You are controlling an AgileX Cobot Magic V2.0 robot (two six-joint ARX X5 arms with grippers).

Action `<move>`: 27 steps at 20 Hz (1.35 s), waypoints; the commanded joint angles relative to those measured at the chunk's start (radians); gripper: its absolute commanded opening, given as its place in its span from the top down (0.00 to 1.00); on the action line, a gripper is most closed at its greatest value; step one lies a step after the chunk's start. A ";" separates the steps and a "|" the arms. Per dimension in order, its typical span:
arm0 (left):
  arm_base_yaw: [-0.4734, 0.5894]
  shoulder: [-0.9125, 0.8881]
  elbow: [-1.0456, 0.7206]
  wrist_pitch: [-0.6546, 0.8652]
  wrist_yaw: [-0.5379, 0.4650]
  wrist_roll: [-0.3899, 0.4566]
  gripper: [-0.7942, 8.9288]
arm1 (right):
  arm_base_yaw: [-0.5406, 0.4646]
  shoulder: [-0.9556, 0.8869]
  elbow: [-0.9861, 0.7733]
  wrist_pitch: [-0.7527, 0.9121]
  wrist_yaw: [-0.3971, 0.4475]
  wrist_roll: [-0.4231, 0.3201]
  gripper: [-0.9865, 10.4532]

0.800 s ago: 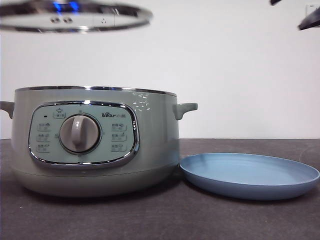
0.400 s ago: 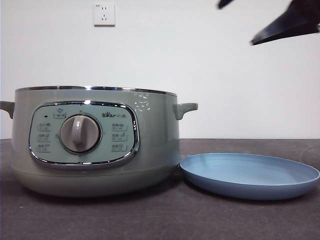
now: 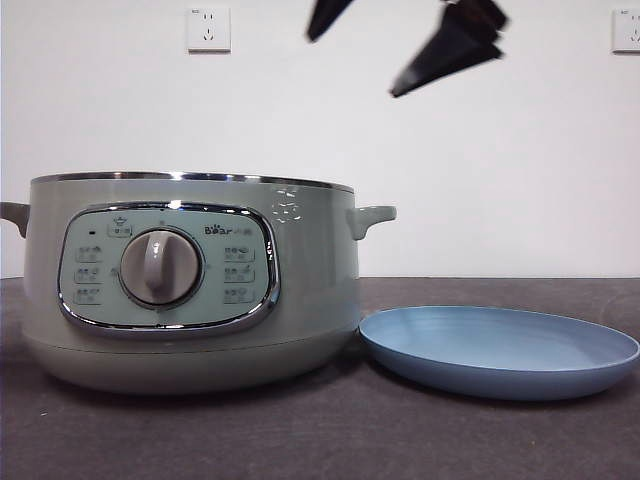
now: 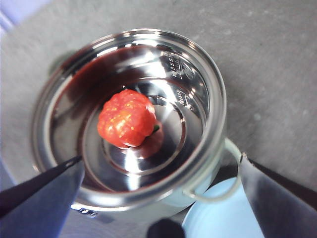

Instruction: Take the pumpkin out from the steamer,put the pumpkin in the blue plate,close the lid

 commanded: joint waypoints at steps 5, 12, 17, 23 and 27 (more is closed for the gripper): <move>0.000 -0.047 0.020 0.014 -0.025 0.008 0.93 | 0.167 0.307 0.331 -0.133 0.122 -0.160 0.41; 0.000 -0.047 0.020 -0.023 -0.037 0.008 0.93 | 0.267 0.548 0.442 -0.107 0.176 -0.220 0.41; 0.000 -0.047 0.020 -0.026 -0.037 0.008 0.93 | 0.261 0.642 0.442 -0.066 0.179 -0.236 0.41; 0.000 -0.047 0.020 -0.026 -0.038 0.008 0.93 | 0.251 0.686 0.442 -0.061 0.204 -0.235 0.51; 0.000 -0.047 0.020 -0.026 -0.037 0.008 0.93 | 0.252 0.686 0.442 -0.072 0.230 -0.235 0.92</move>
